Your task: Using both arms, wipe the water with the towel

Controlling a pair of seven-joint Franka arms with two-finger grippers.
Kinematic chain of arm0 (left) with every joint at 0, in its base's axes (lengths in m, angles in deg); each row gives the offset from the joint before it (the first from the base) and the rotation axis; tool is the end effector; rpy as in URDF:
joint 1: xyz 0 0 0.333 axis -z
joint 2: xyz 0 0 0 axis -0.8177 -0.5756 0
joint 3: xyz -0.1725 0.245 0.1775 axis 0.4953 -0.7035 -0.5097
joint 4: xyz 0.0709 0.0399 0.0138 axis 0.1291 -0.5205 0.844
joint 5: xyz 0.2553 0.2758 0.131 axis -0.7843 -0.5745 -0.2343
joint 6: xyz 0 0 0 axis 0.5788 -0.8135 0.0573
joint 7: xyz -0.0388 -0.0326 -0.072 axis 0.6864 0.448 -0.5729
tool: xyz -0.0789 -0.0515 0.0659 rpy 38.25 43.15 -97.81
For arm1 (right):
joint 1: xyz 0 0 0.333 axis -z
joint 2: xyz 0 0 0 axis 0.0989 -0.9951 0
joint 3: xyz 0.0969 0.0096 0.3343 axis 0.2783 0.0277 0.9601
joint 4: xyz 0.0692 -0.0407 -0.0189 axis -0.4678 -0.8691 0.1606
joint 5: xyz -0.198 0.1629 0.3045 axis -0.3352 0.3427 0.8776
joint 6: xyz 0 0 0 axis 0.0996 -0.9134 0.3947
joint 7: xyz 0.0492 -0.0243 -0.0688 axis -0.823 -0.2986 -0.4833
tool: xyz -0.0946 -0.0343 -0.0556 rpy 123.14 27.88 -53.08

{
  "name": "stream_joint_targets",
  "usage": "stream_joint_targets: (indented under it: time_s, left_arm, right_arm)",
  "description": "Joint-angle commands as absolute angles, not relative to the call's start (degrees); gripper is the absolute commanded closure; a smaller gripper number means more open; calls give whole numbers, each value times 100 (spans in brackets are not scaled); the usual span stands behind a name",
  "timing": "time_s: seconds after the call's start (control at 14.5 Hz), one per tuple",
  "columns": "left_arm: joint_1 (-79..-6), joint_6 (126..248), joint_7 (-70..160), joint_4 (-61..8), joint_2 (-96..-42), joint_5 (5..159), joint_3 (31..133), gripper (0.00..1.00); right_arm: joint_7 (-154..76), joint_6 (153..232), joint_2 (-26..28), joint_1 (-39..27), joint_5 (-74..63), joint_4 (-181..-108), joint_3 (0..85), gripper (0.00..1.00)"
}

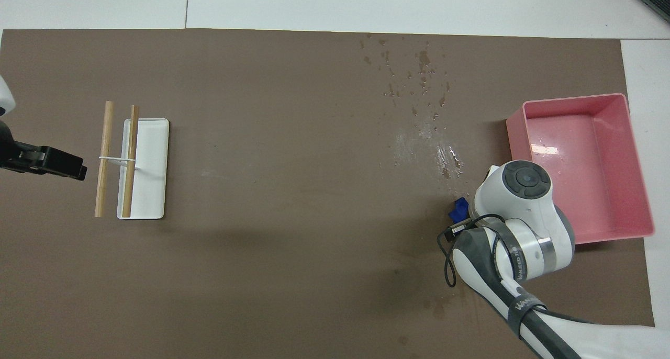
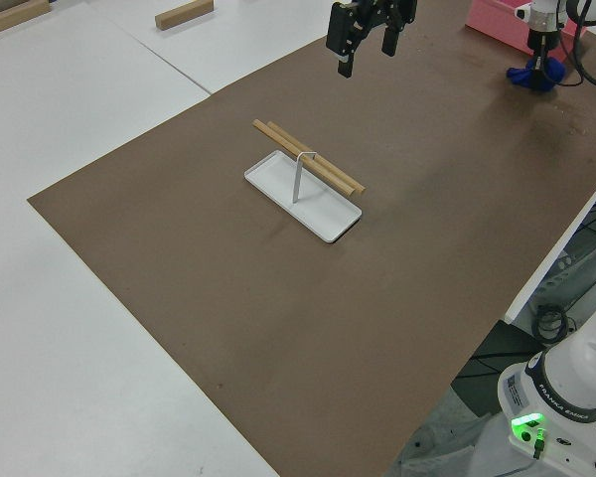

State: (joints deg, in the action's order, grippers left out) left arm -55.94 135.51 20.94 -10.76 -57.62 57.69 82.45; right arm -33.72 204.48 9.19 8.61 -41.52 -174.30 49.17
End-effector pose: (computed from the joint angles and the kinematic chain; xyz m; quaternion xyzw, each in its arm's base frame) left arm 0.5414 -0.0264 0.6362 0.9946 -0.0962 -0.0375 0.0081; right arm 0.4892 0.0938 0.2907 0.9825 0.1563 -0.0979 0.0274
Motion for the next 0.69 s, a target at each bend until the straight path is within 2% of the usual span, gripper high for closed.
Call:
stream_joint_targets:
  time_s: [0.0,0.35,0.62]
  left_arm:
    - [-5600,13525,2117,-1190,-5655,5661,8250,0]
    - [-5600,13516,2117,-1190,-5655,5661,8250,0]
    - [-5600,13525,2117,-1190,-5655,5661,8250,0]
  right_arm:
    - [-3356,21231,640,910,-4164,-17284,4938,100]
    - [-3347,22093,149,858,-4164,-16819,4947,100]
    - [-3356,22227,-396,884,-4173,-16169,4947,100]
